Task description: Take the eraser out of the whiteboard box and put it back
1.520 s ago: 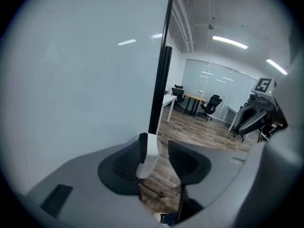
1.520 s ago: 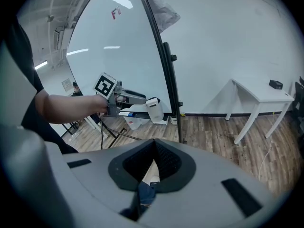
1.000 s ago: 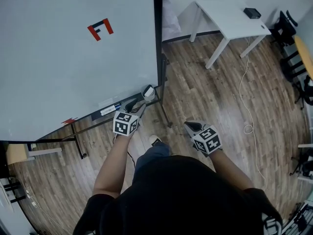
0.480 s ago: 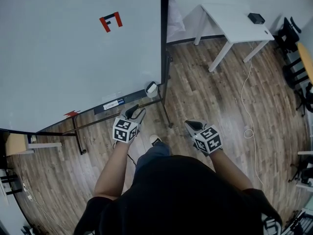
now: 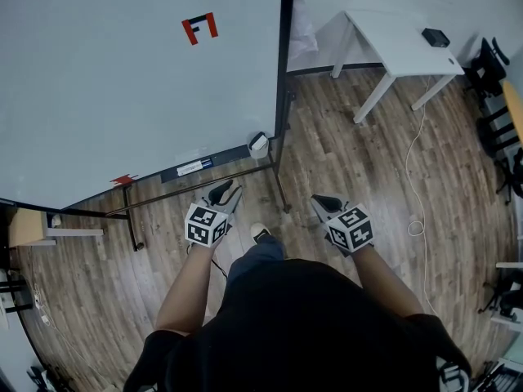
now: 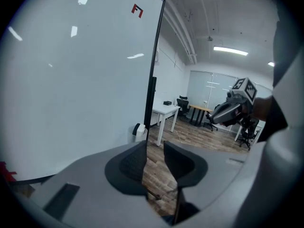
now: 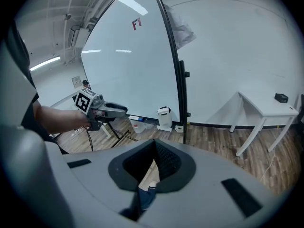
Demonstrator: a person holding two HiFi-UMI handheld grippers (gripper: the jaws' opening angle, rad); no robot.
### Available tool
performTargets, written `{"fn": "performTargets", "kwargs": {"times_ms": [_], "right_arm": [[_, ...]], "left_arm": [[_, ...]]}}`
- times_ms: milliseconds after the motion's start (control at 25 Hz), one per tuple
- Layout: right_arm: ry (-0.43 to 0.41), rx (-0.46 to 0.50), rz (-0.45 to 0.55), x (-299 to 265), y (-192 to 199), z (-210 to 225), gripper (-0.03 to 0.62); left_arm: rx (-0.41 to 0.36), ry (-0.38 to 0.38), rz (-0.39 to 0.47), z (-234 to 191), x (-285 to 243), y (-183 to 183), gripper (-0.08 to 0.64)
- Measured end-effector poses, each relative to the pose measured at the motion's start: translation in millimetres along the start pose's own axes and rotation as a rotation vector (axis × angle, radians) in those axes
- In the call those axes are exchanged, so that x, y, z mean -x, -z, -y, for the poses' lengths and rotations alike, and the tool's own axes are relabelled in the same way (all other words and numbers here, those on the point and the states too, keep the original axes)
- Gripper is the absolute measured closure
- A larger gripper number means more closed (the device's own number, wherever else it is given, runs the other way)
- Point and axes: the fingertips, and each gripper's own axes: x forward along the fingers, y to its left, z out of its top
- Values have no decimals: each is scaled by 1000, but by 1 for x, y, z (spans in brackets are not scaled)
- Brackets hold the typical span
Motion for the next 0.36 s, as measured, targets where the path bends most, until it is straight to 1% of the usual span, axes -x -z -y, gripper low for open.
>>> {"fn": "performTargets", "kwargs": {"times_ms": [160, 360], "right_arm": [[7, 3, 11, 6, -2, 0, 597], [15, 3, 11, 13, 4, -1, 597]], "left_arm": [[2, -1, 17, 7, 7, -2, 448], [16, 17, 74, 21, 16, -13, 460]]}}
